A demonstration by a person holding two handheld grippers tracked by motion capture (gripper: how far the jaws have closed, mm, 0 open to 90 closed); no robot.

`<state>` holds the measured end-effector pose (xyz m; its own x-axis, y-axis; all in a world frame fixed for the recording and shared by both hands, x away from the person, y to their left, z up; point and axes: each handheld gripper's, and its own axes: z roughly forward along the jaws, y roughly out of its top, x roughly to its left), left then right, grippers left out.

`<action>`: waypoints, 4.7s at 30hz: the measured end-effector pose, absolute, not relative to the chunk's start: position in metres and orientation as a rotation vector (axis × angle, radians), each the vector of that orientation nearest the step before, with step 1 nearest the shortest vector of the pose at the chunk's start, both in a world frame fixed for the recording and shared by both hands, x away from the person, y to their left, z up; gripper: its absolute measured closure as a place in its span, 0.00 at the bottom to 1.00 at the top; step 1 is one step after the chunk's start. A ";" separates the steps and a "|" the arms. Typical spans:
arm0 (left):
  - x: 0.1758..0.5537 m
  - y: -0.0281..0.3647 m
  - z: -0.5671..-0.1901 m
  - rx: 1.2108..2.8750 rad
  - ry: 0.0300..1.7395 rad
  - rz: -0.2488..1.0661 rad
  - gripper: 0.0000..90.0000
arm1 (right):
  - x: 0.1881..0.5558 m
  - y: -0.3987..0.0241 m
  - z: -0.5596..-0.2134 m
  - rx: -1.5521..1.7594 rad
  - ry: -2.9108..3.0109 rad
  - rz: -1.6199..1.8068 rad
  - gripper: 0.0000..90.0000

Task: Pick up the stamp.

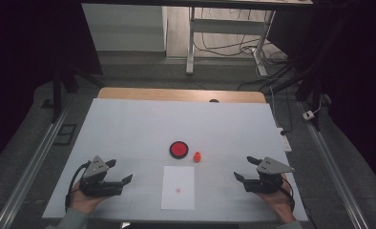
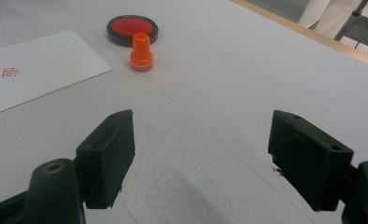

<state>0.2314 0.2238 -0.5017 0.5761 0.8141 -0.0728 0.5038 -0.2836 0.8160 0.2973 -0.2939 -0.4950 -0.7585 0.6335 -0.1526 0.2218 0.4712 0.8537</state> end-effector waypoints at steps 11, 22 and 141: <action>0.233 0.225 -0.500 1.952 1.057 0.454 0.17 | 0.301 -0.294 -0.497 0.732 2.267 1.238 0.28; 0.236 0.223 -0.501 1.962 1.068 0.444 0.18 | 0.299 -0.298 -0.497 0.744 2.261 1.263 0.31; 0.245 0.213 -0.513 2.055 1.023 0.411 0.23 | 0.376 -0.153 -0.518 0.656 2.527 1.133 0.54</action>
